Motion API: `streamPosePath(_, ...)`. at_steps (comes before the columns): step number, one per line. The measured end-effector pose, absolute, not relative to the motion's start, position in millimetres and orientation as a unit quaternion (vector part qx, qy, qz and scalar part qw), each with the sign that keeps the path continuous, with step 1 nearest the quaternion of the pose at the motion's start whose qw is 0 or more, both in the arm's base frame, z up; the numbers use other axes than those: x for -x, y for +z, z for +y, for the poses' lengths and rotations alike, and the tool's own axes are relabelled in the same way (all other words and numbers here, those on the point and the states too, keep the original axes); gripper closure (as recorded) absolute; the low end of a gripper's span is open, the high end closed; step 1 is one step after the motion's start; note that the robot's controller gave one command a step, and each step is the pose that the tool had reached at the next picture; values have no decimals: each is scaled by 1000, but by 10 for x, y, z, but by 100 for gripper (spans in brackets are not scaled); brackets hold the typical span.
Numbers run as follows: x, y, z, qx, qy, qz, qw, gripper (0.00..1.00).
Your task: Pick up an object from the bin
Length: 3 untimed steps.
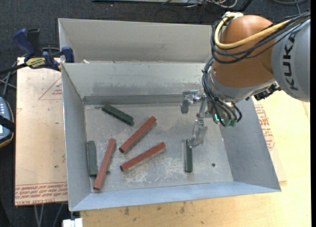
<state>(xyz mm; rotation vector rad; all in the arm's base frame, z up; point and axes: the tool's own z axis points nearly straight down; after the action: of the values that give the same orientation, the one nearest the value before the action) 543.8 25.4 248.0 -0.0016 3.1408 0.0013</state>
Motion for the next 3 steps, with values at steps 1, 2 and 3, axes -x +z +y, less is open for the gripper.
streamPosePath(1, -5250, 2170, 142, 34, 1, 999, 4, 0)
streamPosePath(2, -5193, 2040, 101, 42, 0, 999, 3, 0)
streamPosePath(3, -5262, 1918, 147, 76, 1, 997, -8, 0)
